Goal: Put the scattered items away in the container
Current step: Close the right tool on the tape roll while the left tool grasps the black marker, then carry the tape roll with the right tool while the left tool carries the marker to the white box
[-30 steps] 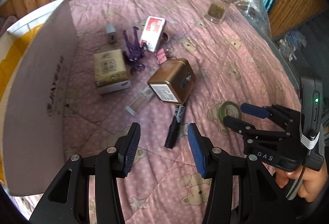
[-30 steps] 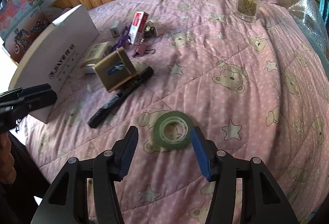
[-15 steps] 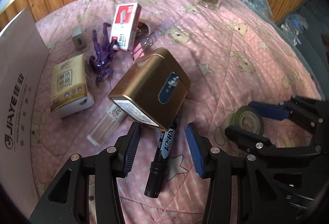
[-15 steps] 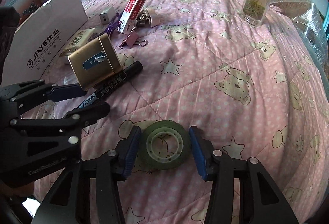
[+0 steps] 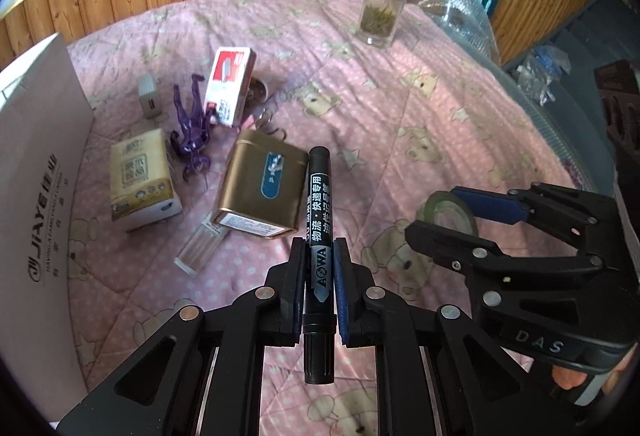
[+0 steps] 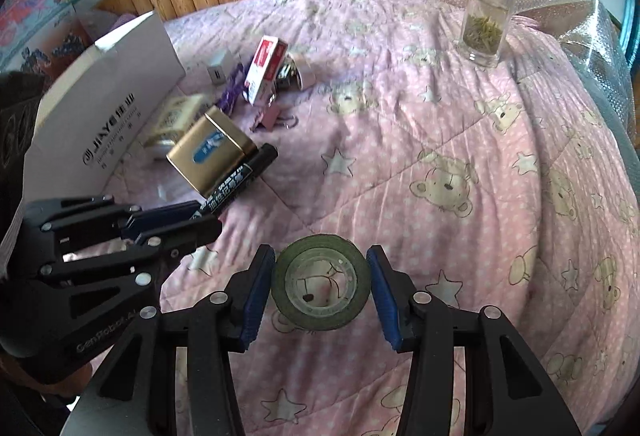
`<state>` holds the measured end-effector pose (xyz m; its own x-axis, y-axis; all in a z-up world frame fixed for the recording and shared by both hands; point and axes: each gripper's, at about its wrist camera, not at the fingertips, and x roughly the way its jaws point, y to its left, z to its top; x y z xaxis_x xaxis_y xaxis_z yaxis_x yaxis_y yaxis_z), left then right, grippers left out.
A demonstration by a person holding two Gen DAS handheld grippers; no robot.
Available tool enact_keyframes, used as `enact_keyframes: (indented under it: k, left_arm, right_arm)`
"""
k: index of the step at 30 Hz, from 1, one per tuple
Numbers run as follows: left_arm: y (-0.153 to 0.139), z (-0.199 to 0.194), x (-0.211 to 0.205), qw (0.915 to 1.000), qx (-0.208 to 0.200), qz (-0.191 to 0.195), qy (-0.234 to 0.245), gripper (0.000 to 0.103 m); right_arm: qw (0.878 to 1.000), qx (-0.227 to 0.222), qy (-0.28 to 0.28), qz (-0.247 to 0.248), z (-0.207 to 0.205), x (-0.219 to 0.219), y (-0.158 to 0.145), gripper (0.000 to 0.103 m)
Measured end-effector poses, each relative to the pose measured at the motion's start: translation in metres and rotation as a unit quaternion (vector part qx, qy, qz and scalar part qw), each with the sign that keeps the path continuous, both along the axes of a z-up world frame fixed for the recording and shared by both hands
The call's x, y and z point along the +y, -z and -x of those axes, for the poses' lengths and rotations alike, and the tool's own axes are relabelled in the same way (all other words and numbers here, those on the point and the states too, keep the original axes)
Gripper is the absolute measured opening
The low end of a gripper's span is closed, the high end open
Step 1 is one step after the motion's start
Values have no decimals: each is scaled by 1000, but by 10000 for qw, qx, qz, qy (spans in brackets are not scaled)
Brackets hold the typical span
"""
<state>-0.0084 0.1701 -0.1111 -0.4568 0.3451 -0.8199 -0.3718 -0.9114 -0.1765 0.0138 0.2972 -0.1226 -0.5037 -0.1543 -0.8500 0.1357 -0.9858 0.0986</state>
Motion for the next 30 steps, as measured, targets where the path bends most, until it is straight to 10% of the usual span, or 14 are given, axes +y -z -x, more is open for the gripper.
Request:
enact_keyframes:
  k: [30]
  left_arm:
    - [-98,-18,-143,9825,593,-451,-1706,13]
  right_arm:
    - [9911,954,-727,585,-7,-125,-95,49]
